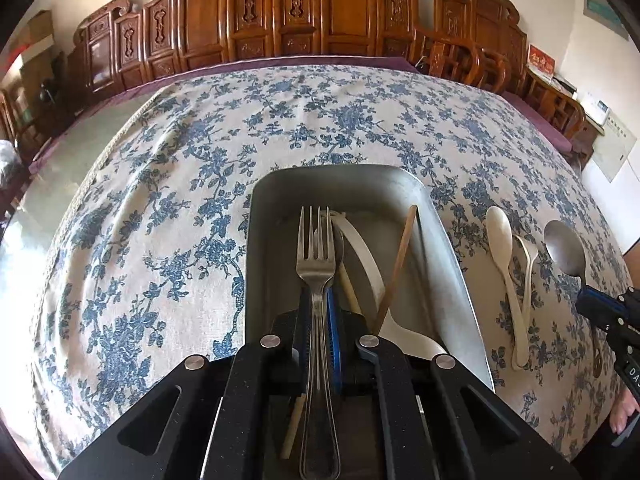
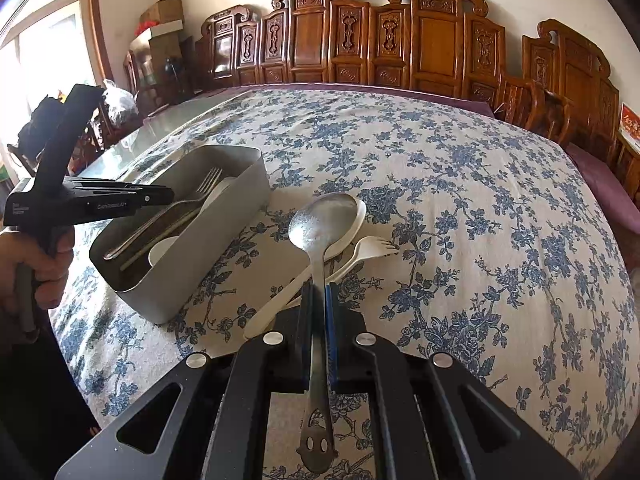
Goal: Organize utensils
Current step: 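Carry the fork into the grey tray and open the left tool while the right tool holds its spoon, then lower the metal spoon into the grey tray and open the right tool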
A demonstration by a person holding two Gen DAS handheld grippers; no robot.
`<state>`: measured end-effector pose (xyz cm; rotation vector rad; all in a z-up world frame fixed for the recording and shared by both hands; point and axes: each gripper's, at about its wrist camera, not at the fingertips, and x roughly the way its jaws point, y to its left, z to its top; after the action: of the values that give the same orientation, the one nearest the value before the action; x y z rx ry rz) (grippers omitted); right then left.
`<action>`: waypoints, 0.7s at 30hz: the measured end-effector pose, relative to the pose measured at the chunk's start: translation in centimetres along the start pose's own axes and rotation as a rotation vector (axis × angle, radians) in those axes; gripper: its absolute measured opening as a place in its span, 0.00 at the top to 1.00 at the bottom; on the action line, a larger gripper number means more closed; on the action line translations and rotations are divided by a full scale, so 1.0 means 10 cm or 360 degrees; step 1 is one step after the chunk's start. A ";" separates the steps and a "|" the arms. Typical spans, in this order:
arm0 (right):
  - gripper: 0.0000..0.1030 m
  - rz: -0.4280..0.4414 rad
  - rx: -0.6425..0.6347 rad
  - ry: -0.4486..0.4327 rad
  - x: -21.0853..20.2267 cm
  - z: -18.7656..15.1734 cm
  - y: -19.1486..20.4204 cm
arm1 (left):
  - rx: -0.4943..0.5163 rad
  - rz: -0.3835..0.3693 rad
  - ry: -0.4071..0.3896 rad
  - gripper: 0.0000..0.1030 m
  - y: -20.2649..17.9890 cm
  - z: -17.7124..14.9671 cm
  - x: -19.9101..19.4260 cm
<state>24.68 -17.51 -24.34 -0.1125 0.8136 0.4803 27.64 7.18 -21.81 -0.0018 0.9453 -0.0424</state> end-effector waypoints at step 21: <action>0.93 0.0213 -0.0003 -0.0054 0.18 0.59 0.85 | -0.0059 0.0044 -0.0196 0.93 0.45 0.09 -0.50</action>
<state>25.84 -7.71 -20.86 -0.0520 0.7907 0.6075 25.61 11.89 -17.32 -0.0251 0.8227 0.0010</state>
